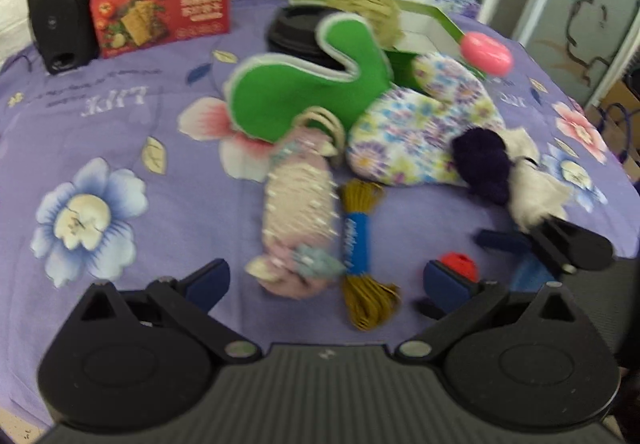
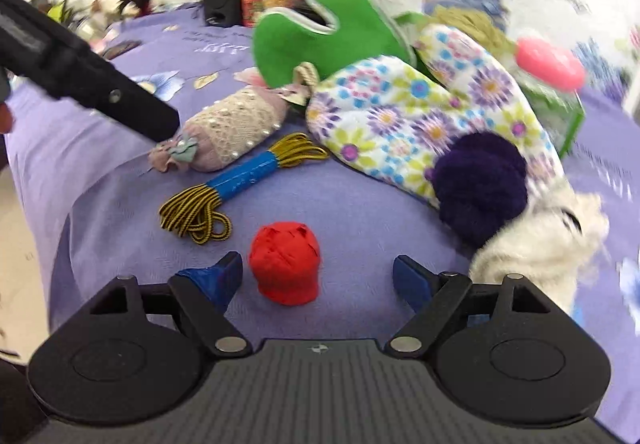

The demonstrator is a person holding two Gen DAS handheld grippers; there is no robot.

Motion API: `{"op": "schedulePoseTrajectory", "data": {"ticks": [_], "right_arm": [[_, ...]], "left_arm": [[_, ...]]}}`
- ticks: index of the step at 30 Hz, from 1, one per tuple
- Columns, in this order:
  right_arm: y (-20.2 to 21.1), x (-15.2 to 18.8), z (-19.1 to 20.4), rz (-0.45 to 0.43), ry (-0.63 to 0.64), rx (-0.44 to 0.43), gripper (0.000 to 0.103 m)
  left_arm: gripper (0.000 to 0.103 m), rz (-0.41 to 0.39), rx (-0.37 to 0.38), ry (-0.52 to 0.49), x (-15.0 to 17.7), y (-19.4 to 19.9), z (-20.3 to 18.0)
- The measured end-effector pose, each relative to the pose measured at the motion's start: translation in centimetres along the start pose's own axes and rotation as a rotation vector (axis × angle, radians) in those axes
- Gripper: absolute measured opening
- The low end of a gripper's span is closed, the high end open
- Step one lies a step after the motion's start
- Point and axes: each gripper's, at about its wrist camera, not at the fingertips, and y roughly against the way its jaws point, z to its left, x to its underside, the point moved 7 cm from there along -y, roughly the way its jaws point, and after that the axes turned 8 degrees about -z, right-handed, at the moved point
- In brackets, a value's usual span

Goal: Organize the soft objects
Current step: 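Grasp the red knit ball with the right tool while the left tool grasps the yellow shoelace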

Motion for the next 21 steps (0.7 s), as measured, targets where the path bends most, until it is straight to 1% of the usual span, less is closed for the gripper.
{"op": "schedulePoseTrajectory", "data": {"ticks": [2,5,8,10,12,13,15,17,19,20,21], "right_arm": [[-0.3,0.1,0.4,-0.02,0.031,-0.009,0.069],[-0.6,0.5,0.3,-0.06,0.016,-0.02,0.07],[-0.1,1.0,0.4,-0.111,0.045,-0.034,0.07],[-0.1,1.0,0.4,-0.111,0.033,-0.038,0.07],[-0.1,0.6,0.3,-0.096,0.012,-0.057,0.069],[-0.1,0.3,0.5,-0.098,0.01,-0.077,0.067],[0.0,0.0,0.9,-0.117,0.03,-0.121,0.067],[-0.2,0.0,1.2,-0.113,0.049,-0.124,0.066],[-0.6,0.2,0.9,-0.1,0.028,-0.128,0.065],[-0.6,0.1,0.7,-0.109,0.004,-0.133,0.061],[-0.6,0.1,0.7,-0.109,-0.003,-0.138,0.056]], "left_arm": [[0.103,0.033,0.044,0.009,0.6,-0.8,-1.3],[0.102,0.062,0.077,0.033,1.1,-2.3,-2.8],[0.1,0.118,0.109,0.112,2.1,-4.0,-3.2],[0.097,0.149,0.108,0.162,2.5,-5.1,-2.6],[0.096,0.146,0.097,0.195,2.3,-5.6,-2.3],[0.096,0.14,0.094,0.202,2.1,-5.7,-2.2],[0.095,0.143,0.09,0.216,1.9,-5.7,-2.1],[0.095,0.144,0.088,0.214,2.0,-5.7,-2.1],[0.095,0.148,0.084,0.211,2.0,-5.8,-2.2],[0.093,0.148,0.084,0.207,2.0,-5.8,-2.1],[0.088,0.147,0.082,0.202,2.0,-5.7,-2.2]]}}
